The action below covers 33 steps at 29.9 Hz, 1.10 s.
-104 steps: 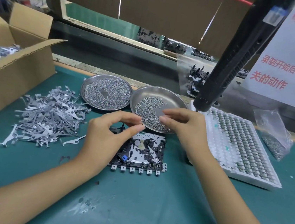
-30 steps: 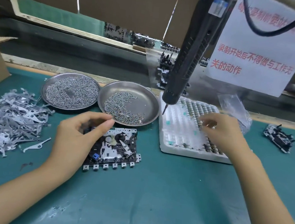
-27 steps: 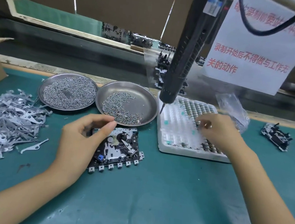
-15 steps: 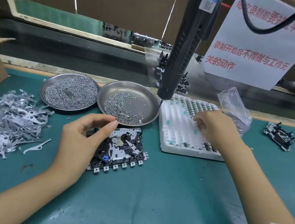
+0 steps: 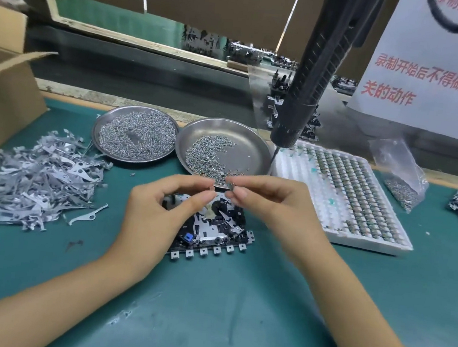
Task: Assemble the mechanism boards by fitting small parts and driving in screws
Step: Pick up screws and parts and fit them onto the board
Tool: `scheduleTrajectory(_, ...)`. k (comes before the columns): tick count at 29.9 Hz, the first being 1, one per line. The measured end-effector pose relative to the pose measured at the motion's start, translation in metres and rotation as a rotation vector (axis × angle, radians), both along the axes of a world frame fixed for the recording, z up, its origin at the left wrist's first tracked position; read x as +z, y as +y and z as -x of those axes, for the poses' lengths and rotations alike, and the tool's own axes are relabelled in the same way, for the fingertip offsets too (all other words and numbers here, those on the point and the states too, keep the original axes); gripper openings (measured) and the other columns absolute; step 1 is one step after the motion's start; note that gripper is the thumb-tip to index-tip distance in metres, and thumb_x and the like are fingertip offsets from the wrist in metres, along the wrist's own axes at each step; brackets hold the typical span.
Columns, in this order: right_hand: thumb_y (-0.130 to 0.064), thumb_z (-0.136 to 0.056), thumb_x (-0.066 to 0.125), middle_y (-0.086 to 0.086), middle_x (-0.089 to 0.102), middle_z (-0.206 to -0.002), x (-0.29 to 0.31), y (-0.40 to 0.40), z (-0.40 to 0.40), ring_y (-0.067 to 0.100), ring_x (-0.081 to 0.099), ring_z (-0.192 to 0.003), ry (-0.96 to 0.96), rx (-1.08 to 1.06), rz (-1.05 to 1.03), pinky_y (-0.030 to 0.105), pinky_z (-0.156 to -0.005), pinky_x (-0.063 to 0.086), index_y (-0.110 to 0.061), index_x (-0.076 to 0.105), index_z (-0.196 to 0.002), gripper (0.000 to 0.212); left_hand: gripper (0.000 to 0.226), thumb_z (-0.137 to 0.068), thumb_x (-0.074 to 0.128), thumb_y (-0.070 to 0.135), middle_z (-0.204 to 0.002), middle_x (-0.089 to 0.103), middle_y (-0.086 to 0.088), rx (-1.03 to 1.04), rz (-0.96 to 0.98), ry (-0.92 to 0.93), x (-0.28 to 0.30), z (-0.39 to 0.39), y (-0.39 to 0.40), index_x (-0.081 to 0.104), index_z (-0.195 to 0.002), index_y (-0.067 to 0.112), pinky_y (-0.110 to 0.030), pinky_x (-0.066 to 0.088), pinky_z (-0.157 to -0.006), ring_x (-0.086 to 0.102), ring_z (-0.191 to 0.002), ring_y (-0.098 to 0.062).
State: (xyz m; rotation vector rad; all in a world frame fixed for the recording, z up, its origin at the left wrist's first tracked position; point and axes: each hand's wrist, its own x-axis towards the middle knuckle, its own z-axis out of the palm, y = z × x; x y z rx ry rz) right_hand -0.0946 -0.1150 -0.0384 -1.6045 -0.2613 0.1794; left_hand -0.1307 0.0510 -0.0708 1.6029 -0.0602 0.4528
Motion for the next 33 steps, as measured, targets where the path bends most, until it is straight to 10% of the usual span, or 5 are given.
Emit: scheduleTrajectory(33, -0.013, -0.084, 0.070, -0.004, 0.075, -0.094, -0.018, 0.002, 0.008, 0.011, 0.069, -0.090, -0.205, 0.063, 0.099, 0.026, -0.080, 0.055, -0.020, 0.075, -0.098, 0.016, 0.023, -0.074, 0.075, 0.028, -0.090, 0.062, 0.012, -0.022, -0.247, -0.129, -0.004, 0.000, 0.003, 0.068, -0.095, 0.035, -0.008, 0.039, -0.080, 0.057, -0.086, 0.000)
